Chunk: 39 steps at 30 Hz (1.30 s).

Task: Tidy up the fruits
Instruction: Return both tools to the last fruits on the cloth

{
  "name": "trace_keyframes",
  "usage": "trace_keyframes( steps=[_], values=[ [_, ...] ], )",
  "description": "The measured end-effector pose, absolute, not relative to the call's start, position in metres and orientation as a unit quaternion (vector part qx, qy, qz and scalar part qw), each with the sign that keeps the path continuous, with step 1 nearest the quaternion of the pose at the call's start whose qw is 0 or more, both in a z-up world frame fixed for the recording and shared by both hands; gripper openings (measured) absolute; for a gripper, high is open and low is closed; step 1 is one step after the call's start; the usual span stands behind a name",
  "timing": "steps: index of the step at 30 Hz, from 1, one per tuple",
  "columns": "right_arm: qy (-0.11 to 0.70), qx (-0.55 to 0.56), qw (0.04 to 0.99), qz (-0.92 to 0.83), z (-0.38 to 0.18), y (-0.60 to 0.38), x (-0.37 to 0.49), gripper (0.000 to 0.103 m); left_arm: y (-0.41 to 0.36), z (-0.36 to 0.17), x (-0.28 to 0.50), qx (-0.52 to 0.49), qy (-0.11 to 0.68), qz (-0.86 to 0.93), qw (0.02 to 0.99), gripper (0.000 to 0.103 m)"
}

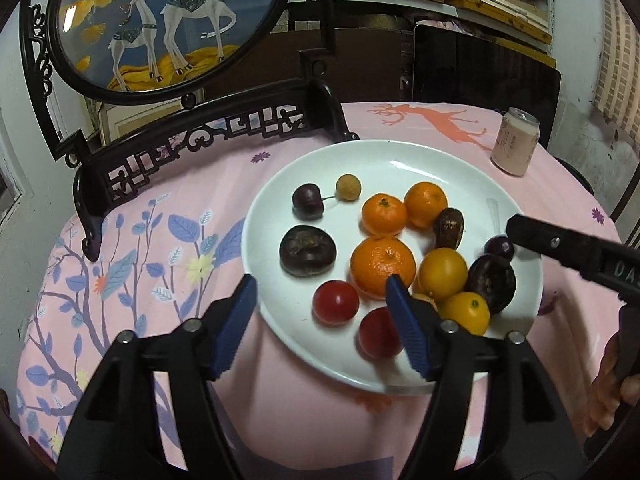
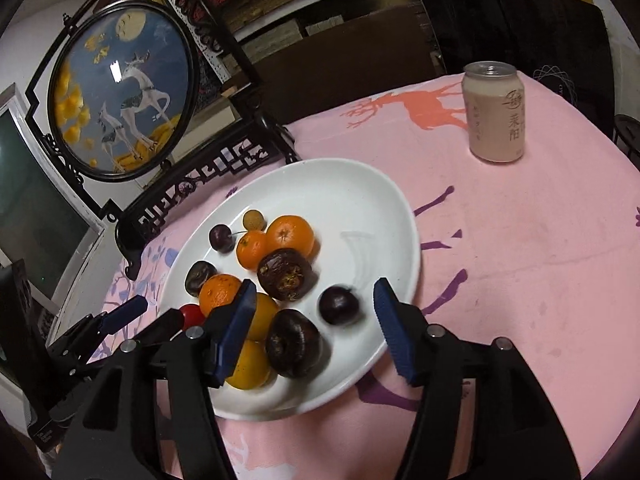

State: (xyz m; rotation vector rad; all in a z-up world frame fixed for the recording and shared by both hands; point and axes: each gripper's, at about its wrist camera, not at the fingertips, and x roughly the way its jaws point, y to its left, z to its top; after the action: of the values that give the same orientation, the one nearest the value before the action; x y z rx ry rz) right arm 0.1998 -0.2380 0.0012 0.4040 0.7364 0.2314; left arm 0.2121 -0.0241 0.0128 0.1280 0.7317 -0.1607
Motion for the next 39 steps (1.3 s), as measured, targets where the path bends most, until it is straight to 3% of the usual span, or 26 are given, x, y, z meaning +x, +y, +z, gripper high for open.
trace_keyframes(
  steps=[6, 10, 15, 19, 27, 32, 39],
  values=[
    [0.357, 0.207, 0.902, 0.124, 0.007, -0.241, 0.174, 0.066, -0.018, 0.01, 0.196, 0.06, 0.36, -0.08, 0.928, 0.088],
    [0.35, 0.214, 0.903, 0.129, 0.01, -0.239, 0.148, 0.087, -0.015, 0.008, 0.177, 0.063, 0.355, -0.078, 0.929, 0.091],
    [0.341, 0.173, 0.913, 0.141, 0.008, -0.226, 0.103, 0.09, -0.007, -0.002, 0.156, 0.064, 0.362, -0.056, 0.928, 0.092],
    [0.335, 0.141, 0.922, 0.135, -0.001, -0.215, 0.065, 0.101, 0.005, -0.009, 0.14, 0.057, 0.38, -0.051, 0.922, 0.092],
    [0.351, 0.142, 0.917, 0.123, -0.014, -0.212, 0.045, 0.102, 0.024, -0.007, 0.099, 0.025, 0.389, -0.045, 0.92, 0.099],
    [0.406, 0.104, 0.897, 0.14, -0.024, -0.199, 0.053, 0.101, 0.019, -0.005, 0.08, 0.044, 0.378, -0.048, 0.924, 0.1],
    [0.409, 0.026, 0.9, 0.147, -0.032, -0.169, 0.043, 0.101, 0.025, -0.003, 0.082, 0.036, 0.379, -0.036, 0.924, 0.101]
  ],
)
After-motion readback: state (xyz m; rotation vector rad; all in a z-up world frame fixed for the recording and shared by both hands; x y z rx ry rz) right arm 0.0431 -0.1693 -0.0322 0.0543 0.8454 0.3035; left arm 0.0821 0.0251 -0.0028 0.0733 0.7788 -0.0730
